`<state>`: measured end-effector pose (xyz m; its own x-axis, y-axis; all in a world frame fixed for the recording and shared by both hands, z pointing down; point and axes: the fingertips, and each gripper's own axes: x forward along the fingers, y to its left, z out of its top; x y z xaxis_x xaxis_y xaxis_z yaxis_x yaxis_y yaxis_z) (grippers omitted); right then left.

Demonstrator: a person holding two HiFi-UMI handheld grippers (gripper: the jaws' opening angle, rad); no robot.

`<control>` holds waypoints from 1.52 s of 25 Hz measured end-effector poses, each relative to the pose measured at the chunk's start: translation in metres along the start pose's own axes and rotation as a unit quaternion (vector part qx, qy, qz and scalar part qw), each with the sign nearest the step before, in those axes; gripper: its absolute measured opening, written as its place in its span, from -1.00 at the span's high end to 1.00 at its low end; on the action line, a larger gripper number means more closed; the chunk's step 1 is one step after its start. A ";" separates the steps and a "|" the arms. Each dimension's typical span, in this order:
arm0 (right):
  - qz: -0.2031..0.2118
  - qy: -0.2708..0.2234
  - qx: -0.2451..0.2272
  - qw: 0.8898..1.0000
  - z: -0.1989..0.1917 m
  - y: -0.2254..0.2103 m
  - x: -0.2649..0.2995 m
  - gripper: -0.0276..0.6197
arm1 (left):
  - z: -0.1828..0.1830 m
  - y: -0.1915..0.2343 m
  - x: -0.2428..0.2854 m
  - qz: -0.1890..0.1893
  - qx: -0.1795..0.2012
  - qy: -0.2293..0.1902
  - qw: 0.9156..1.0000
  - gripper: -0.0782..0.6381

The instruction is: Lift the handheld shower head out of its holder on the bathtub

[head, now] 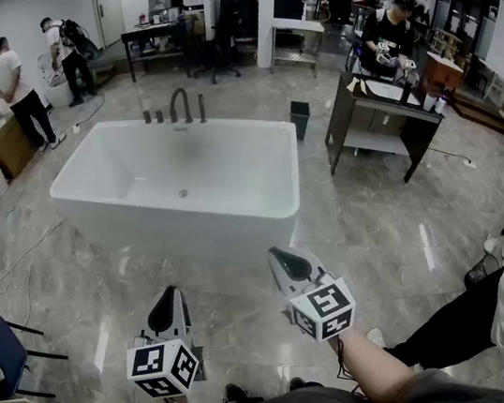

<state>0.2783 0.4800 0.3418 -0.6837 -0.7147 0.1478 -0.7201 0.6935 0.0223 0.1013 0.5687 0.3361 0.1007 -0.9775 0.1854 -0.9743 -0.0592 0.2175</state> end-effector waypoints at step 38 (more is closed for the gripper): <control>-0.046 0.047 0.073 0.995 -0.053 0.029 0.087 0.83 | -0.015 0.117 0.033 -0.030 -0.015 0.040 0.999 0.70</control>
<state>0.2047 0.4428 0.4081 -0.6046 -0.7581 0.2445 -0.7936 0.5996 -0.1034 -0.0063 0.5326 0.3825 0.1751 -0.9532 0.2466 -0.9597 -0.1094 0.2587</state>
